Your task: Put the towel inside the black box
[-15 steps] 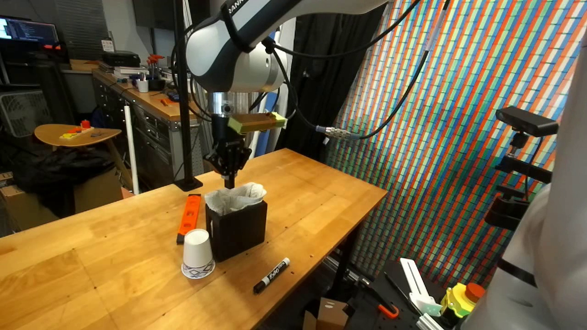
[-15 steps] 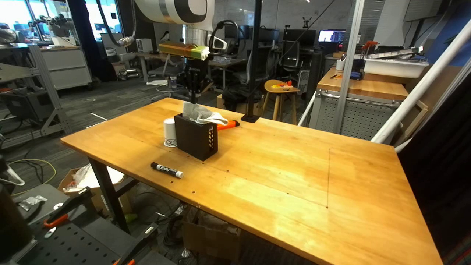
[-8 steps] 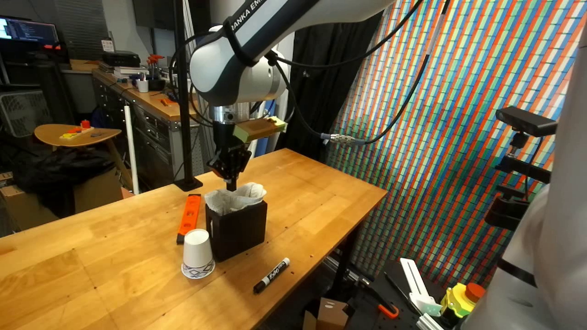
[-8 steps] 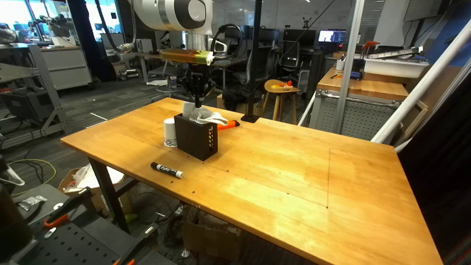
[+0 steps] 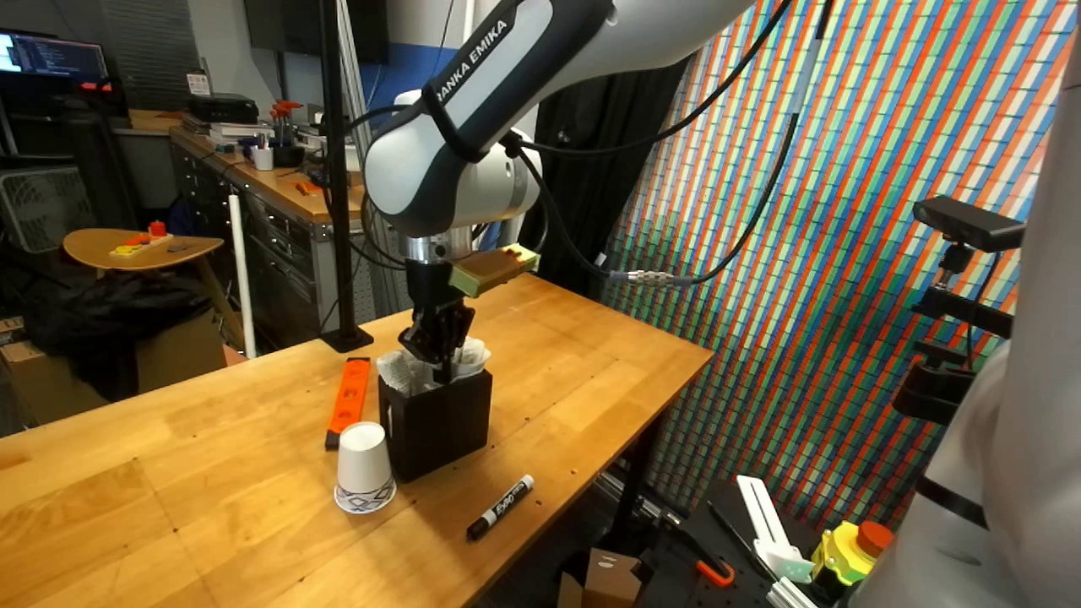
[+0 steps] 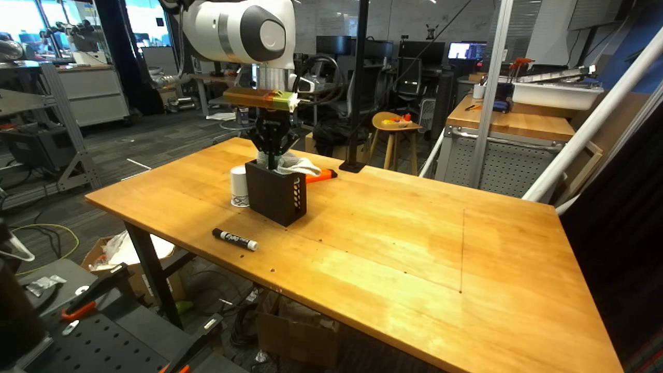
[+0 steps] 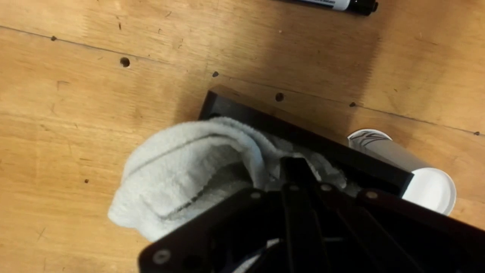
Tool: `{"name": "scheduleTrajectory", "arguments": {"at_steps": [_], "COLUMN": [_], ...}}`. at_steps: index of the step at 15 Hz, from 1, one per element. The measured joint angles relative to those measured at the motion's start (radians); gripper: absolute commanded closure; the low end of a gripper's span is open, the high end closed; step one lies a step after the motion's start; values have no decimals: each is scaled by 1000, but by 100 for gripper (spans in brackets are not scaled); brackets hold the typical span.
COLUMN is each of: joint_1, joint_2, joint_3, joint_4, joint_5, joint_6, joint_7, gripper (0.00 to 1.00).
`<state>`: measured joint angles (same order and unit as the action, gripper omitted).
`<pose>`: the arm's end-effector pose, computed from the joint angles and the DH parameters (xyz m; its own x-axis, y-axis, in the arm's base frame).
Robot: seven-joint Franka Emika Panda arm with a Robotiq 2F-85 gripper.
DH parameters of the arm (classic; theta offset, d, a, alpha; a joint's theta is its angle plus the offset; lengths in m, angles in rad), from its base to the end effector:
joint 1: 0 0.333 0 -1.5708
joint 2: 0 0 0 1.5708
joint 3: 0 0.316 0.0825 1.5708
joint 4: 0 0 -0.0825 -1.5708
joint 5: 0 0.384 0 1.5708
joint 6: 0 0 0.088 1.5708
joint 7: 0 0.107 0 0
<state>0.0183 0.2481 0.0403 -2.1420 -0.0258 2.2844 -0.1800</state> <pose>0.5553 0.0318 0.2792 0.9620 0.2522 -0.1050 0.2524 -0.9675 -0.0113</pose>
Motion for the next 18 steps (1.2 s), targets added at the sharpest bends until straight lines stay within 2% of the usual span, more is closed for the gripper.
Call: {"name": "scheduleTrajectory", "arguments": {"at_steps": [10,18], "joint_1": [0,8], "joint_2": [33,135], "joint_3": [3,6], "joint_4": [-16,11], "joint_5": [-2,-8], "joint_6": [75,101], "joint_7": [-1,0], "gripper": [100,100]}}
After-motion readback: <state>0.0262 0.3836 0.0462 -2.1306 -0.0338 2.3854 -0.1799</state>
